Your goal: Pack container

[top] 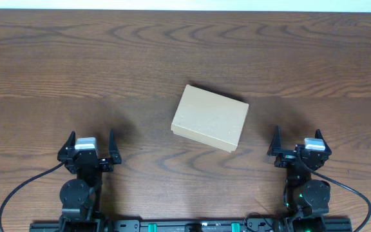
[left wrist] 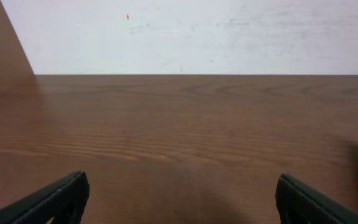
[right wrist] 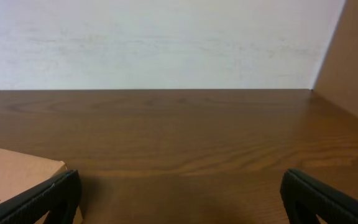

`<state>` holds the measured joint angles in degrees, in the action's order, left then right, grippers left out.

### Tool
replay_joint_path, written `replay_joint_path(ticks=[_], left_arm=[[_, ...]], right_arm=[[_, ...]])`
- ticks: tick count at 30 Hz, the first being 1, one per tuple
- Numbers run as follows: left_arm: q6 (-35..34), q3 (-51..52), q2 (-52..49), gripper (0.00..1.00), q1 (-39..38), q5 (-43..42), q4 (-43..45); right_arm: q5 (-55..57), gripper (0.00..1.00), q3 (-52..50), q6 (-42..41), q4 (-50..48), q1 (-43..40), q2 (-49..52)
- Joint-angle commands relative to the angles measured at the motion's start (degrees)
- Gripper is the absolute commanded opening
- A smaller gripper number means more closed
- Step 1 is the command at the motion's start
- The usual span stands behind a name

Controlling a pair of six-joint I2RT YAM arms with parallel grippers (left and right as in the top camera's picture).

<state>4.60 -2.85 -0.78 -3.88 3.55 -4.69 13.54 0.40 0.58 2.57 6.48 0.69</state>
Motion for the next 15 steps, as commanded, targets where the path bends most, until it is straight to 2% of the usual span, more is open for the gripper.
replay_joint_path(ticks=[1, 15], left_arm=[[-0.8, 2.1, 0.6, 0.96, 0.2, -1.3, -0.7], [-1.0, 2.1, 0.6, 0.95, 0.9, -3.4, -0.8]], right_arm=[[0.6, 0.99, -0.1, -0.8, 0.2, -0.5, -0.4], [0.6, 0.99, -0.1, -0.8, 0.2, -0.5, -0.4]])
